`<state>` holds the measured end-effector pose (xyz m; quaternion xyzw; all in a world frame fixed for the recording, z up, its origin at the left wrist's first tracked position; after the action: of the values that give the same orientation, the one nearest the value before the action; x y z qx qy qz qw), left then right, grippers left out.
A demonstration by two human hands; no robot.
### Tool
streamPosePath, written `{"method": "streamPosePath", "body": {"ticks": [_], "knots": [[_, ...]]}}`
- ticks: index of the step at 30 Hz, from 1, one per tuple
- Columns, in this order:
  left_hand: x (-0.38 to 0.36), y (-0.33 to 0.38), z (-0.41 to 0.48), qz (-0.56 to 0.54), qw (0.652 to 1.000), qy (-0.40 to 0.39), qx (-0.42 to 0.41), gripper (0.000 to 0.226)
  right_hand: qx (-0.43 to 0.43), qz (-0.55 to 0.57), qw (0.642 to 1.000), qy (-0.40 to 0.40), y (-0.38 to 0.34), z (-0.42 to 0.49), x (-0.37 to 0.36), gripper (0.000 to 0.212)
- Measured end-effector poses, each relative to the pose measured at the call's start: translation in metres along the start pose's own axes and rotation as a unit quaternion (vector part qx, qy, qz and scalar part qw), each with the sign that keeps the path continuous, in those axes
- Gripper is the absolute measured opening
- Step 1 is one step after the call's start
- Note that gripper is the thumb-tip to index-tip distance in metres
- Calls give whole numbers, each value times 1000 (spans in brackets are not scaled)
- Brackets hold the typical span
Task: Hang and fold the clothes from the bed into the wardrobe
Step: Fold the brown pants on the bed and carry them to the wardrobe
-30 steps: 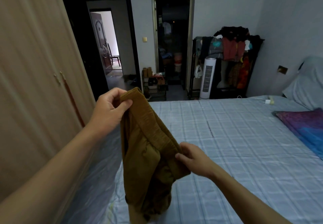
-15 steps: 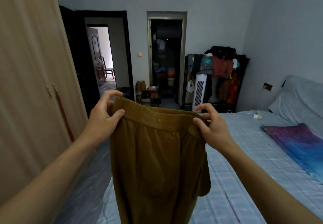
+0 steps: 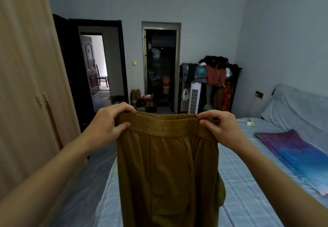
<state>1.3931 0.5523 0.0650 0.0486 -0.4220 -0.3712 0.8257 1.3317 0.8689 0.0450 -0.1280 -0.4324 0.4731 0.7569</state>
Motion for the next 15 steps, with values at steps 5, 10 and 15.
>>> {"method": "streamPosePath", "body": {"ticks": [5, 10, 15], "knots": [[6, 3, 1, 44, 999, -17, -4, 41, -13, -20, 1000, -19, 8, -7, 2, 14], [18, -8, 2, 35, 999, -18, 25, 30, -26, 15, 996, -83, 9, -12, -1, 13], [37, -20, 9, -43, 996, 43, 73, 23, -69, 136, 968, -197, 13, -27, -16, 17]]}}
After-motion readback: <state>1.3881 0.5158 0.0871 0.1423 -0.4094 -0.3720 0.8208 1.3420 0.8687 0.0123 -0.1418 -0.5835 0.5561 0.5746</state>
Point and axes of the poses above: each hand's wrist, its own z-axis towards the middle knuckle, its own x-axis out of the back of the hand, y = z × x, the point moved 8 cm from there along z, towards the middle knuckle, and after that the axes turned 3 degrees about -z, right-handed, at the moved point
